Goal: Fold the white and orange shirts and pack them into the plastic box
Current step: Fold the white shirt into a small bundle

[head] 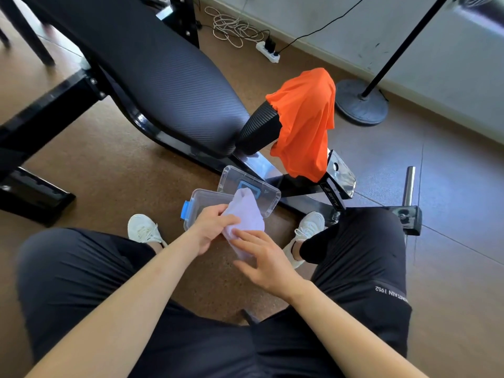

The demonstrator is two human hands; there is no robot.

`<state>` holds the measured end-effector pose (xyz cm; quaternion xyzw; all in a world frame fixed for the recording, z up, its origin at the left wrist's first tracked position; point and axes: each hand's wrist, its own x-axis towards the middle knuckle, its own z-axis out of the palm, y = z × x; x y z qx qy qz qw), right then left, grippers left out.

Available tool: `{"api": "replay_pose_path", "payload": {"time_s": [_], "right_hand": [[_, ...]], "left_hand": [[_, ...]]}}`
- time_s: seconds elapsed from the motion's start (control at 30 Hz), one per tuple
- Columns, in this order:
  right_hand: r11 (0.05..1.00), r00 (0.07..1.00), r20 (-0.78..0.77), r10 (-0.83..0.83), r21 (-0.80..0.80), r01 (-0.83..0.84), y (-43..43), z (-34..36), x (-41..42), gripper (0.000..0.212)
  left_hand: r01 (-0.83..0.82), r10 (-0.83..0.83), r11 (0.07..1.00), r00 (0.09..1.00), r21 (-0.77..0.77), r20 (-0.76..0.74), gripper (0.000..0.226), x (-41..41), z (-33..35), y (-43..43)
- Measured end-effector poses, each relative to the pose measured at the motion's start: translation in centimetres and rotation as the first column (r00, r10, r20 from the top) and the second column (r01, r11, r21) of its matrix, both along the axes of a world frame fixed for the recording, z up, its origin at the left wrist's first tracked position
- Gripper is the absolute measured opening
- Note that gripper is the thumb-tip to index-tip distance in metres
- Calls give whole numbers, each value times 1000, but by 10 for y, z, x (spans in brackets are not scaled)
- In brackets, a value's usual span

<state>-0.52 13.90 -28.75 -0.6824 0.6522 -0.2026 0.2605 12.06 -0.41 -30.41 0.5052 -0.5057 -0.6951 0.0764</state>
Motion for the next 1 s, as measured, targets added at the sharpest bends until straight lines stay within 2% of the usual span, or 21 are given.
{"api": "replay_pose_path", "payload": {"time_s": [0.07, 0.17, 0.23, 0.3, 0.37, 0.4, 0.43, 0.5, 0.57, 0.63, 0.73, 0.8, 0.83, 0.9, 0.93, 1.0], "right_hand": [[991, 983, 126, -134, 8, 134, 2, 2, -6, 40], [891, 841, 304, -447, 74, 447, -7, 5, -26, 26], [848, 770, 369, -520, 120, 516, -19, 10, -45, 30], [863, 775, 387, -500, 145, 484, -32, 19, -64, 52], [925, 870, 315, -379, 148, 349, -42, 30, -78, 82], [957, 927, 251, -279, 149, 248, -47, 34, -82, 90], [976, 964, 197, -180, 162, 149, -51, 36, -83, 90], [969, 984, 161, -78, 244, 36, -58, 34, -80, 67], [950, 978, 184, -94, 309, 34, -59, 29, -74, 36], [945, 968, 204, -150, 317, 79, -56, 23, -70, 21], [940, 954, 197, -228, 301, 162, -48, 16, -69, 23], [944, 944, 214, -250, 272, 189, -42, 14, -66, 20], [946, 934, 248, -256, 265, 189, -40, 16, -62, 27], [960, 923, 319, -217, 242, 142, -37, 22, -56, 53], [970, 932, 318, -171, 222, 102, -35, 23, -53, 59], [980, 971, 225, -76, 196, 31, -33, 22, -50, 57]], "left_hand": [[3, -4, 1000, 1000, -22, -16, 15, 2, 2, -4], [81, -86, 994, 994, -73, -67, 20, 8, 14, -9], [147, -157, 986, 980, -83, -126, 28, 13, 22, -11], [222, -236, 970, 955, -94, -181, 40, 20, 30, -14], [309, -331, 942, 919, -128, -214, 46, 26, 34, -18], [340, -366, 929, 903, -146, -225, 45, 28, 36, -19], [361, -391, 918, 892, -165, -225, 44, 29, 37, -20], [372, -415, 903, 885, -216, -209, 42, 29, 36, -20], [332, -389, 903, 901, -273, -193, 44, 27, 31, -20], [226, -286, 923, 944, -310, -164, 45, 26, 24, -22], [126, -163, 916, 984, -380, -68, 42, 24, 12, -26], [74, -109, 901, 992, -427, -58, 38, 20, 5, -26], [45, -82, 895, 994, -444, -65, 36, 18, 2, -26], [27, -67, 886, 995, -463, -70, 34, 13, -1, -26], [37, -75, 881, 995, -472, -63, 34, 10, -2, -25], [62, -93, 865, 995, -498, -37, 35, 7, -3, -27]]}}
